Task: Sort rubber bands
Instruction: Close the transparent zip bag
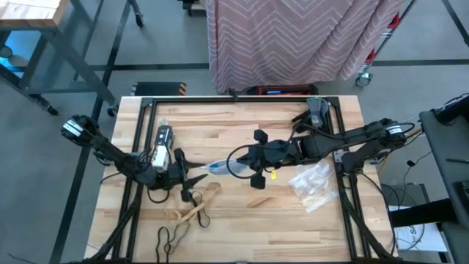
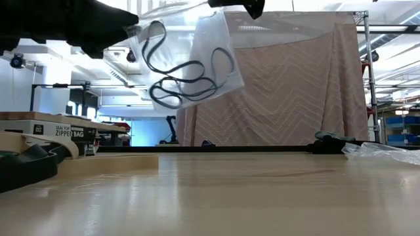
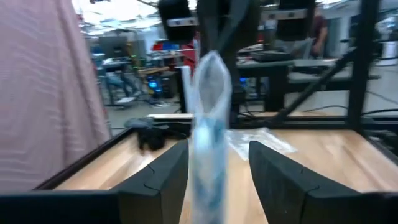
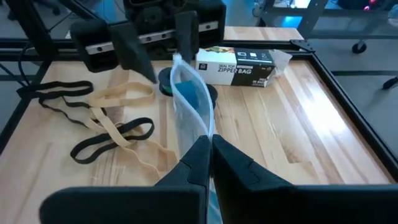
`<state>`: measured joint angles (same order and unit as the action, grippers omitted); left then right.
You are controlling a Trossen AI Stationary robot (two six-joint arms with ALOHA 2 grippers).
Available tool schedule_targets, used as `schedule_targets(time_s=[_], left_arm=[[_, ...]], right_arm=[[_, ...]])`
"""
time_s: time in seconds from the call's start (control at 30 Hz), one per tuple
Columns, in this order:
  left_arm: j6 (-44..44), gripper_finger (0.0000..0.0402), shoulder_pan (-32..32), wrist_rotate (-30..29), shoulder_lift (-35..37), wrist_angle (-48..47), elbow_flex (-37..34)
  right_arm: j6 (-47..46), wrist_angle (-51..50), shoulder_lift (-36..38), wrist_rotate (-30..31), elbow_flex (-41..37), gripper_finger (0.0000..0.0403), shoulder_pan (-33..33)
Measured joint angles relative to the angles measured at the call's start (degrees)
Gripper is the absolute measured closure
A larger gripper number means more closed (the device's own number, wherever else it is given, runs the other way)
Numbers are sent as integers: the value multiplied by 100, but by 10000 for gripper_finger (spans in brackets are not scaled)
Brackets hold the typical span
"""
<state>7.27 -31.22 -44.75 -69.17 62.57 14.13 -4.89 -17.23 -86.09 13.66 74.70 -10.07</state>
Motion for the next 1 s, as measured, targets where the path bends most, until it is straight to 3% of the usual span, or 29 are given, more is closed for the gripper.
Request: schedule_targets(time_s=[0.2, 0.43, 0.77, 1.0], left_arm=[[1, 290, 2, -82, 1, -4, 0], [0, 390, 2, -91, -7, -21, 0], [260, 399, 0, -144, 177, -8, 0], [600, 401, 50, -322, 609, -420, 0]], right_arm=[[-9, 29, -1, 0, 0, 403, 0], [-8, 88, -6, -3, 0, 403, 0], [195, 83, -6, -3, 0, 400, 0], [446, 123, -8, -6, 0, 319, 0]])
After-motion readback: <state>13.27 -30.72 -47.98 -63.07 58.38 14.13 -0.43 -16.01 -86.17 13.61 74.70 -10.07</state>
